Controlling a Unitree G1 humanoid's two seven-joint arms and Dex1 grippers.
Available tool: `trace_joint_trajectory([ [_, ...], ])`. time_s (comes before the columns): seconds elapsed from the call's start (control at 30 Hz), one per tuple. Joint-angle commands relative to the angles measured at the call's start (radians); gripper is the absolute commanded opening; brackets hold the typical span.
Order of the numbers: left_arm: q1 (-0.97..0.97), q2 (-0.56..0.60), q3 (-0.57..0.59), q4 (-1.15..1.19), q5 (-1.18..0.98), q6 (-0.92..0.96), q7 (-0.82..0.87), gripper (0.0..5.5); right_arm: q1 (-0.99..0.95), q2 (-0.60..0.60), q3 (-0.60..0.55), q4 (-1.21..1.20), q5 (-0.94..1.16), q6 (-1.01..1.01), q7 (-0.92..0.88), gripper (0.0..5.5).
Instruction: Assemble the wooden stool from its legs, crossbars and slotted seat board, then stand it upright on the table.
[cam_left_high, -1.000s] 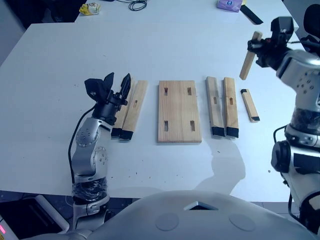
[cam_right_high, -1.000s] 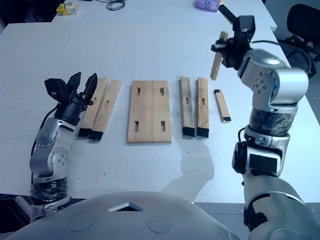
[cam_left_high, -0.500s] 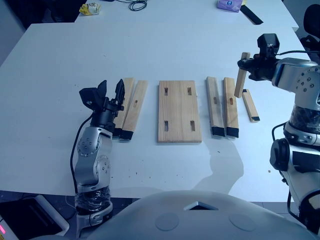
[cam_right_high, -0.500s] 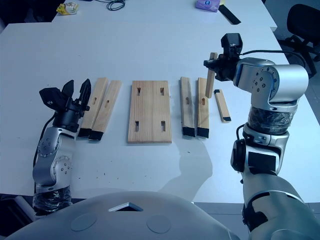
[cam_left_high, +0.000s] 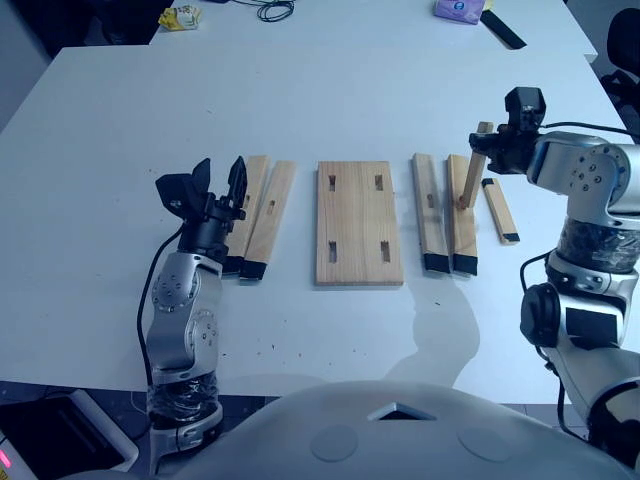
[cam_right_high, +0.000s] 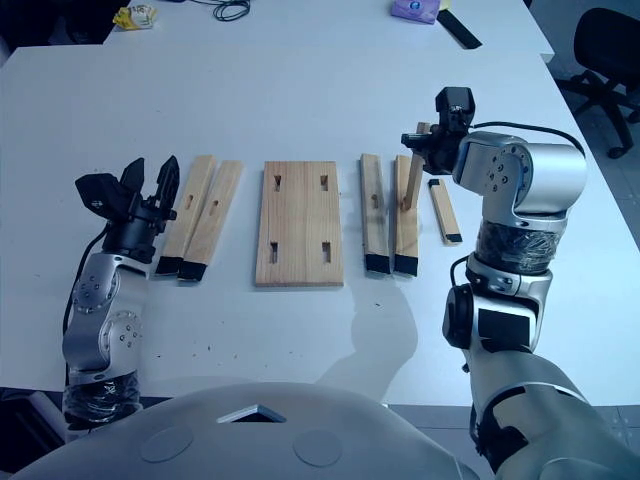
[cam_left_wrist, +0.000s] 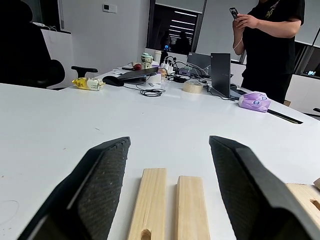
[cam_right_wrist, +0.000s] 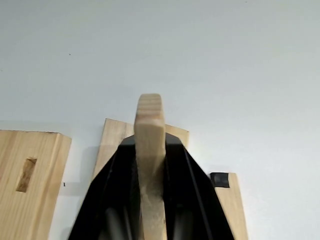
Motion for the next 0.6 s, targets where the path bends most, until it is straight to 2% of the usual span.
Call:
trace_joint_trajectory([
  [0.03, -0.006, 0.014, 0.003, 0.004, -0.005, 0.017, -0.008, 2.94, -0.029, 0.019, -0.028, -0.036, -0.01, 0.031, -0.009, 0.42],
  [0.6, -0.027, 0.05, 0.021, 0.039, -0.029, 0.036, -0.046, 2.94, 0.063, 0.111, -0.026, -0.015, -0.084, -0.149, -0.06, 0.42],
])
